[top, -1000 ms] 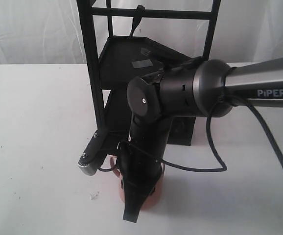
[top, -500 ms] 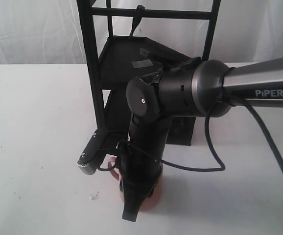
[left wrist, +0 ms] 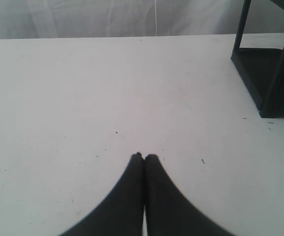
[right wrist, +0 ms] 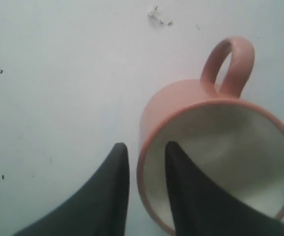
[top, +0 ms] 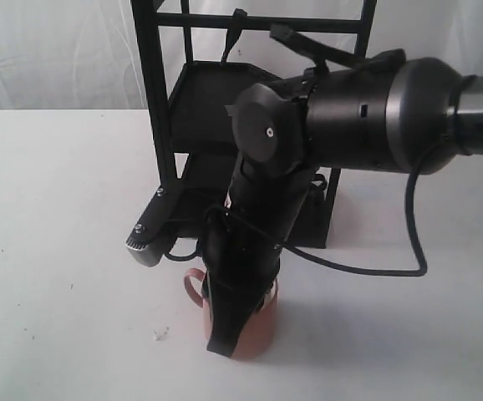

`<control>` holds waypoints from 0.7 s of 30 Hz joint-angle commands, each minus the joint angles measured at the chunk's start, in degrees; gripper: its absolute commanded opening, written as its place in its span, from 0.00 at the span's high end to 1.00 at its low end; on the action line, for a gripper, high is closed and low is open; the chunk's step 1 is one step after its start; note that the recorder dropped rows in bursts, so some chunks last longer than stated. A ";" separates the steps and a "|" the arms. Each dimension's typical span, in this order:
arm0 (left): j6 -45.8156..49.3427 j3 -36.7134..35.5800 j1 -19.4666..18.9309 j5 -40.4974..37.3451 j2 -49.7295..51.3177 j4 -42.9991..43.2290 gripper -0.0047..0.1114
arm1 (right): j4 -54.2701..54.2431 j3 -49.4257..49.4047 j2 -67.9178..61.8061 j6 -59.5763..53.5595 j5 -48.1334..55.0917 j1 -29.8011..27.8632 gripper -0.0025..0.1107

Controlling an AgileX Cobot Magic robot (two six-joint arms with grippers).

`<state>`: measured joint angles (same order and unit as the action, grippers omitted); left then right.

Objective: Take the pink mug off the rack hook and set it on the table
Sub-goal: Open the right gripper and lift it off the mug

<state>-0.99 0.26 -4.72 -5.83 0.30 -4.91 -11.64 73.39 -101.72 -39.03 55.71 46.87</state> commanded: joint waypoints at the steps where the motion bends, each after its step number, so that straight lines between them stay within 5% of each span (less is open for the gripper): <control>1: -0.10 -0.26 0.12 0.21 -0.30 -0.54 0.96 | -0.13 0.15 3.43 0.86 2.27 -0.02 0.75; 14: -0.10 -0.26 0.12 0.21 -0.30 -0.54 0.96 | -0.24 0.15 21.62 8.29 1.18 -0.02 0.76; 21: -0.10 -0.26 0.12 0.21 -0.30 -0.54 0.96 | -5.54 -2.29 32.31 10.92 0.74 -0.02 0.98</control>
<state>-0.99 0.26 -4.72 -5.83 0.30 -4.91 -14.34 72.49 -73.43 -28.81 56.82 46.87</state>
